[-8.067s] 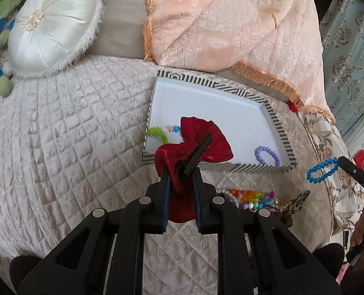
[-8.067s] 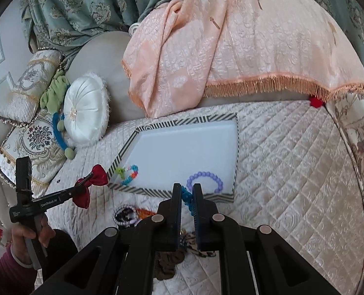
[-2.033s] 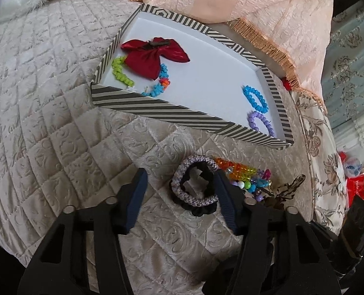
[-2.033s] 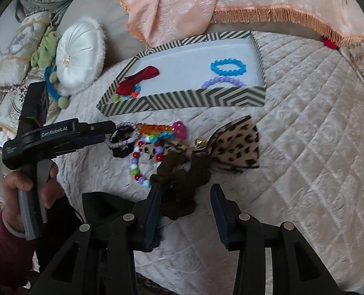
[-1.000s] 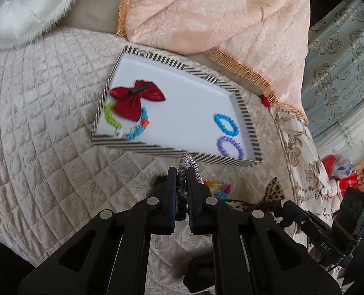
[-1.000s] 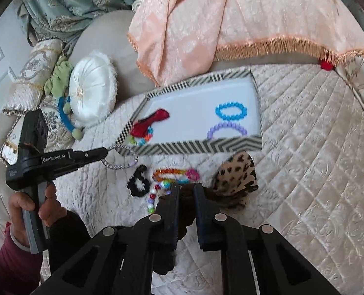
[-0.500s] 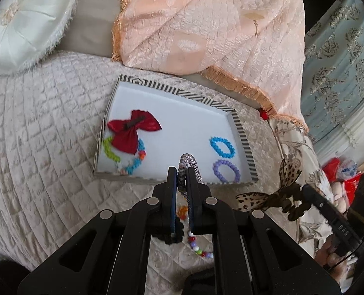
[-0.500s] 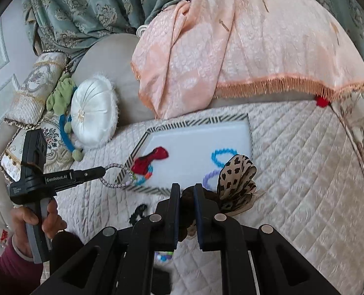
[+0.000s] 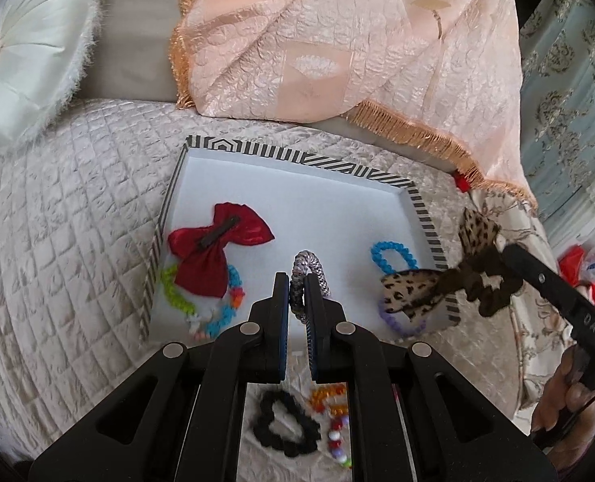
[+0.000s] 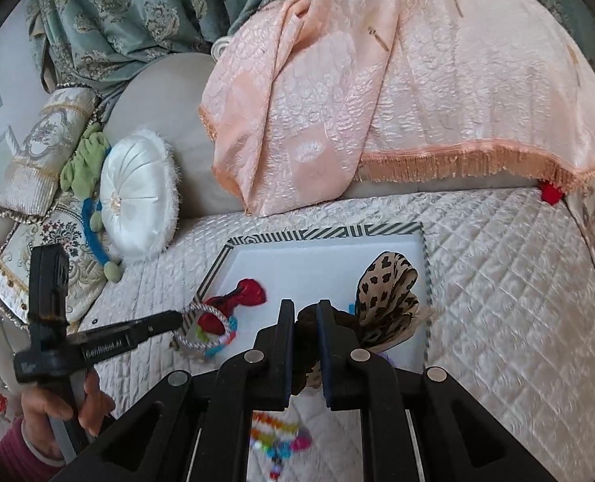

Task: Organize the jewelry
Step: 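Carry the hair tie and leopard bow into the tray and open both grippers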

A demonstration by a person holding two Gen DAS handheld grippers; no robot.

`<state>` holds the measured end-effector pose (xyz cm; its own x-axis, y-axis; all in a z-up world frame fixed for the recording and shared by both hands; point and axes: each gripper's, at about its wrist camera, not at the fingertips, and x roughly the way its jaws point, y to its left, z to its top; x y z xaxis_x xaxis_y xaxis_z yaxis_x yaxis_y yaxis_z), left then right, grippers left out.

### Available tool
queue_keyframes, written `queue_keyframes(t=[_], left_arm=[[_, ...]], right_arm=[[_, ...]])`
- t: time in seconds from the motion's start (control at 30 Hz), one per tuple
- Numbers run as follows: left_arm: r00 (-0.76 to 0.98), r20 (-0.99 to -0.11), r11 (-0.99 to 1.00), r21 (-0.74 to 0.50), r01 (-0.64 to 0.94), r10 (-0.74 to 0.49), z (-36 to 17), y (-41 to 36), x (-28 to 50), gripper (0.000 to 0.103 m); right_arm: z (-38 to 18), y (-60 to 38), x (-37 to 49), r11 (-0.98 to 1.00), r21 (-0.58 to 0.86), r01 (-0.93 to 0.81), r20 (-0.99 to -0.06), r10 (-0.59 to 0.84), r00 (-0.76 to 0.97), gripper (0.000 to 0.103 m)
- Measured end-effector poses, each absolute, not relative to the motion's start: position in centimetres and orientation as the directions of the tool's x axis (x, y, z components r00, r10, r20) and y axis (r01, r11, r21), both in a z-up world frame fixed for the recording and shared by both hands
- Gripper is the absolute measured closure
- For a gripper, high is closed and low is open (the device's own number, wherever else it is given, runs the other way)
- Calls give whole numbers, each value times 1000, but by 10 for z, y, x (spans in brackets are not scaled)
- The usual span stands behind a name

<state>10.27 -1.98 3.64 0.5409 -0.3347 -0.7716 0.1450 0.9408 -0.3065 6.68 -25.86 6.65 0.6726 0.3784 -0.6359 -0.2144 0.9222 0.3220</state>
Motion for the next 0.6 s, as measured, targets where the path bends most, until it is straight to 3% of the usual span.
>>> queue_keyframes(t=[0.43,0.6], left_arm=[[518,-810,960,-261,100,-275,1,-28,161,97],[508,-830,972,-221,77,-229,-16,-23,171,97]], right_arm=[[27,-257,177,909,362,-207,-655,406,638,93],[-4,-273,202,940,313,-138,-728,331,601,93]])
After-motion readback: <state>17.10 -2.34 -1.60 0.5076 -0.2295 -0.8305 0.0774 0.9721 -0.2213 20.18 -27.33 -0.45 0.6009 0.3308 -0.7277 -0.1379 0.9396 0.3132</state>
